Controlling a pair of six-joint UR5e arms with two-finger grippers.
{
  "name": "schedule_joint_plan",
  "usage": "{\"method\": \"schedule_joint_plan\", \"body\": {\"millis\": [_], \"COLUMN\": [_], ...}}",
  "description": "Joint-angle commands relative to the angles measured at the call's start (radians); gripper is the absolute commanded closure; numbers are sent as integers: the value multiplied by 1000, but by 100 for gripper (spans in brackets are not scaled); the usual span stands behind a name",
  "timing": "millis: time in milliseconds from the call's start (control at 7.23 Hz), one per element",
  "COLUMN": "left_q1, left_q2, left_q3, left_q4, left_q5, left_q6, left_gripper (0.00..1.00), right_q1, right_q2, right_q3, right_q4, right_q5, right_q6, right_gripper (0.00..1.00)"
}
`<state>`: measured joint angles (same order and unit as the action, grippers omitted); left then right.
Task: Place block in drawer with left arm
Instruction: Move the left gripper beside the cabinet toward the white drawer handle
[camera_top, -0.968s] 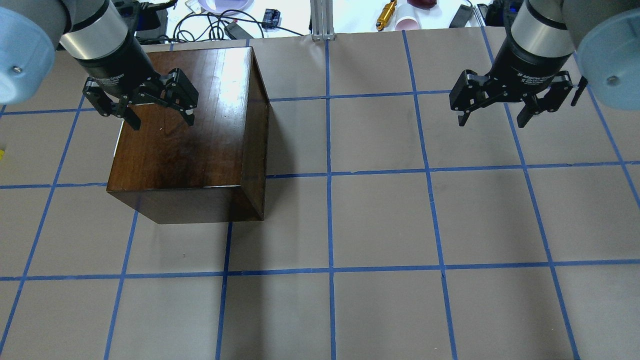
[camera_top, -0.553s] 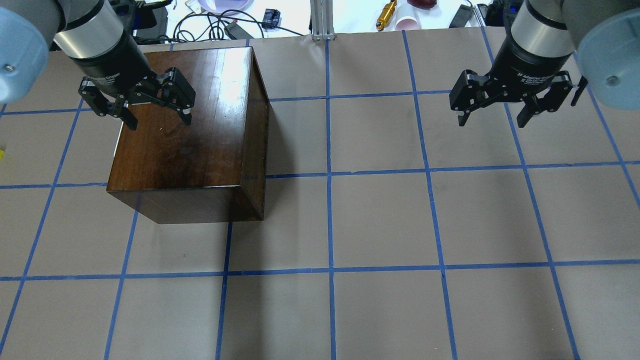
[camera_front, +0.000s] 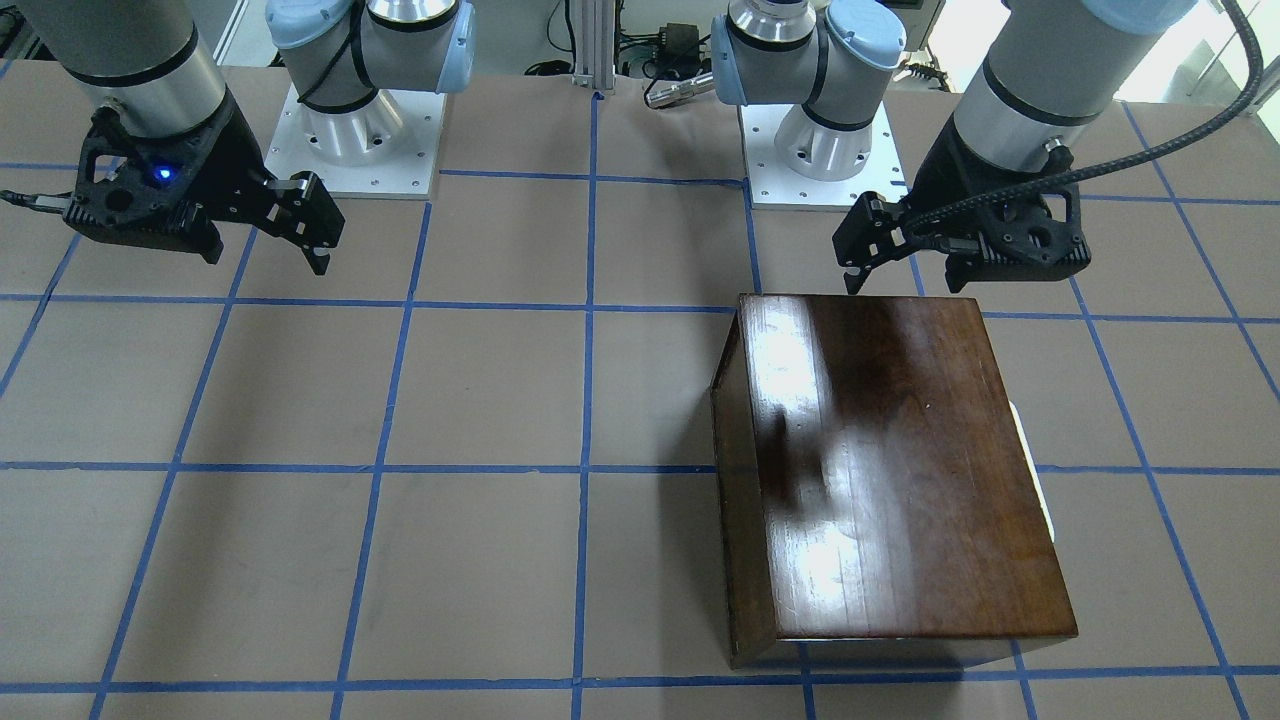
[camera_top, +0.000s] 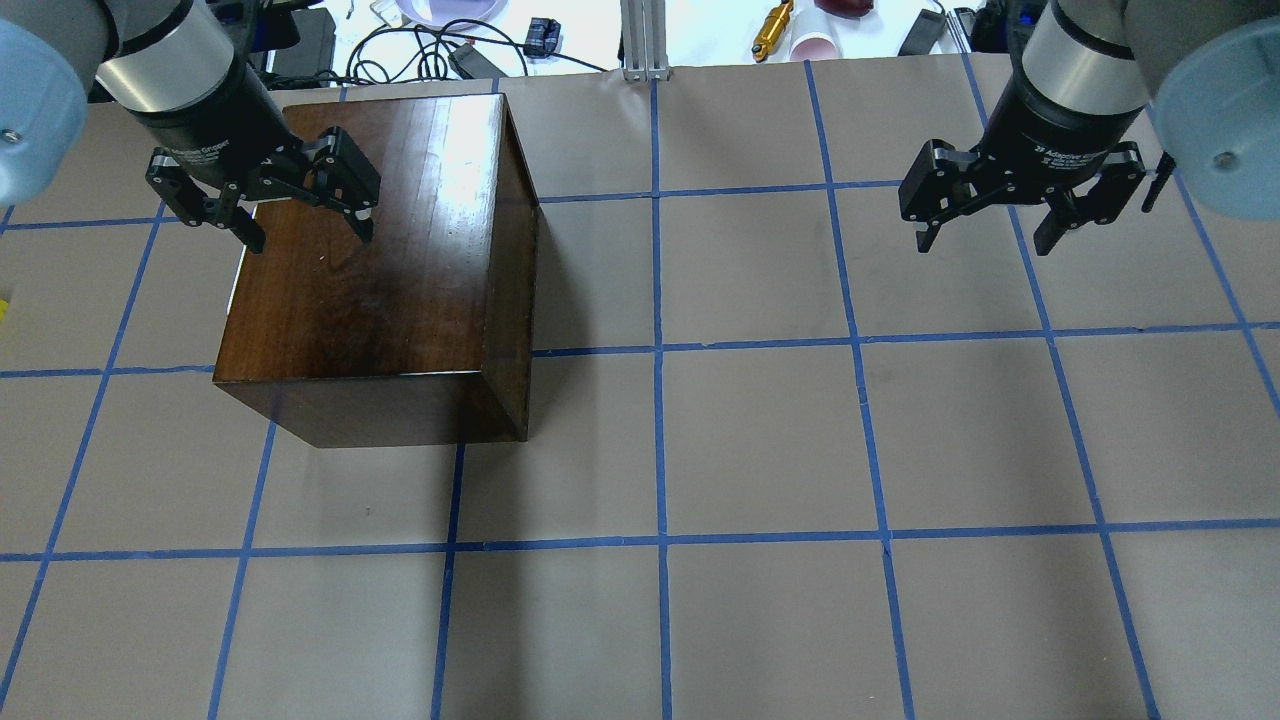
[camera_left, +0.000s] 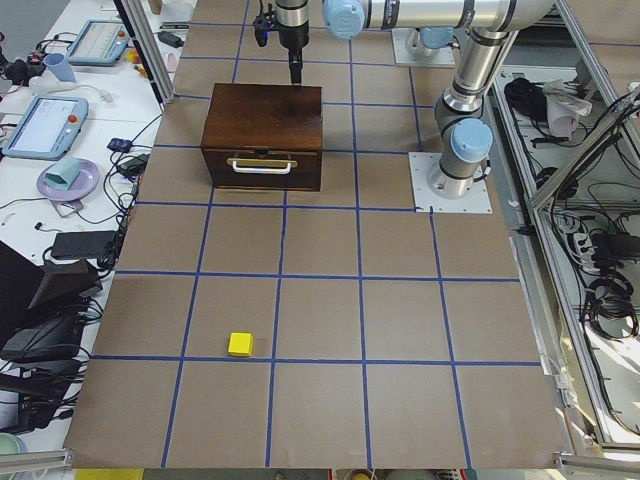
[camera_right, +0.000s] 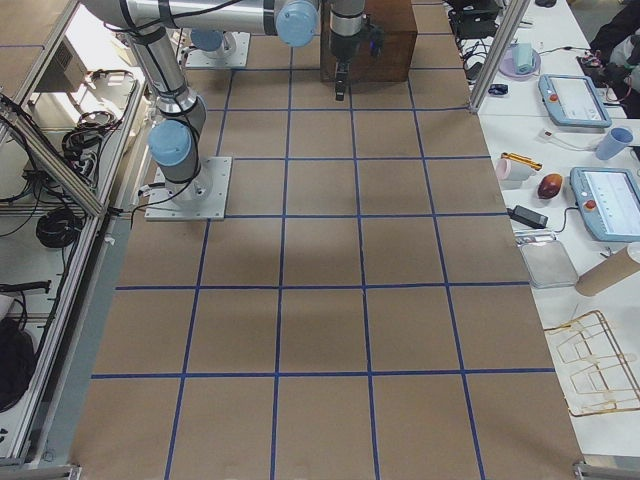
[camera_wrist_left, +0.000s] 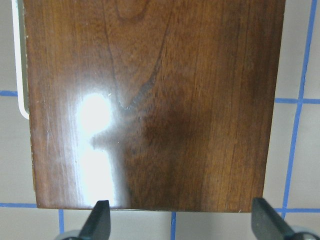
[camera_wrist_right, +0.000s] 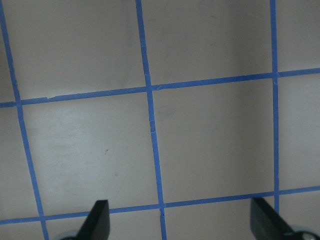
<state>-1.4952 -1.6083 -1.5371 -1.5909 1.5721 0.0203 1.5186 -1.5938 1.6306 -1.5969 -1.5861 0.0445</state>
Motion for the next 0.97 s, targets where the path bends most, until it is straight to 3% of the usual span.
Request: {"method": "schedule_joint_plan", "body": {"millis": [0, 276, 829], "left_q1": [12, 45, 199], "left_q2": [-7, -28, -68], "left_q3": [2, -3, 41], "left_q4": [3, 87, 120], "left_q5": [60, 55, 6], "left_q6": [6, 6, 100], "left_gripper": [0, 0, 0], "right_q1": [0, -2, 0], "right_q2": [0, 0, 0], "right_q3": [0, 0, 0], "right_q4": [0, 0, 0], "right_q5": [0, 0, 0], "right_q6": [0, 0, 0], "right_gripper": [0, 0, 0]}}
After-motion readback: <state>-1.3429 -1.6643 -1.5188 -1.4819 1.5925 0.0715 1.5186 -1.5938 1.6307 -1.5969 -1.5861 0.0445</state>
